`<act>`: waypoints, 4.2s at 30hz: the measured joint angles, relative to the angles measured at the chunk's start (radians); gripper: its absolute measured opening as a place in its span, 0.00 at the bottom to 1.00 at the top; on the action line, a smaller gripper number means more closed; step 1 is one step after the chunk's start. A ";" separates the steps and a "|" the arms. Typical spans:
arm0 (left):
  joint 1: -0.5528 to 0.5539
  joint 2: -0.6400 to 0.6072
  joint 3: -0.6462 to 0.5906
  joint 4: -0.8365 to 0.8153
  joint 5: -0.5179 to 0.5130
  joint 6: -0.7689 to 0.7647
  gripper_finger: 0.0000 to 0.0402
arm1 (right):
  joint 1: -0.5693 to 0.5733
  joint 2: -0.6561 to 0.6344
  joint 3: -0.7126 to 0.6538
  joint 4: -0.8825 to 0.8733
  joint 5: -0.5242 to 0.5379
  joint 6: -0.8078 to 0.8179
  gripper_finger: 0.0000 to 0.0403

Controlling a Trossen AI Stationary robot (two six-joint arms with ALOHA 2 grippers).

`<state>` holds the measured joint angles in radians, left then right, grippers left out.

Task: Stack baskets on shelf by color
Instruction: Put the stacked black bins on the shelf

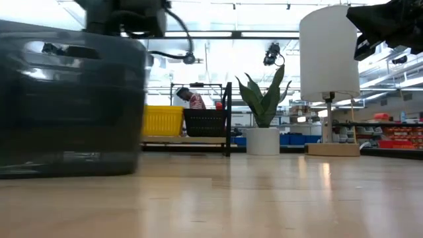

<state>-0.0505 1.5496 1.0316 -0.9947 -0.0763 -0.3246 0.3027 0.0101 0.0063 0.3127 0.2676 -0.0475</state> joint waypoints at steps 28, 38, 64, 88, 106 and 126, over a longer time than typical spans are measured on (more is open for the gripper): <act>0.007 -0.517 -0.226 -0.164 -0.076 0.217 0.04 | 0.000 0.001 0.000 0.007 0.000 0.000 0.03; 0.008 -0.517 -0.226 -0.221 -0.057 0.217 0.04 | 0.000 0.001 0.000 0.007 0.000 0.000 0.03; 0.370 -0.567 -0.032 -0.257 -0.055 0.615 0.04 | 0.000 0.001 0.000 0.007 0.000 0.000 0.03; 0.864 -0.167 0.264 -0.335 0.082 1.070 0.04 | 0.000 0.001 0.000 0.007 0.000 0.000 0.03; 1.037 0.060 0.440 -0.331 0.075 1.169 0.04 | 0.000 0.001 0.000 0.007 0.000 0.000 0.03; 1.047 0.140 0.442 -0.246 -0.111 1.006 0.05 | 0.000 0.001 0.000 0.007 0.000 0.000 0.03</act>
<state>0.9966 1.6894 1.4734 -1.2403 -0.1869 0.6815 0.3027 0.0109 0.0063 0.3197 0.2676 -0.0475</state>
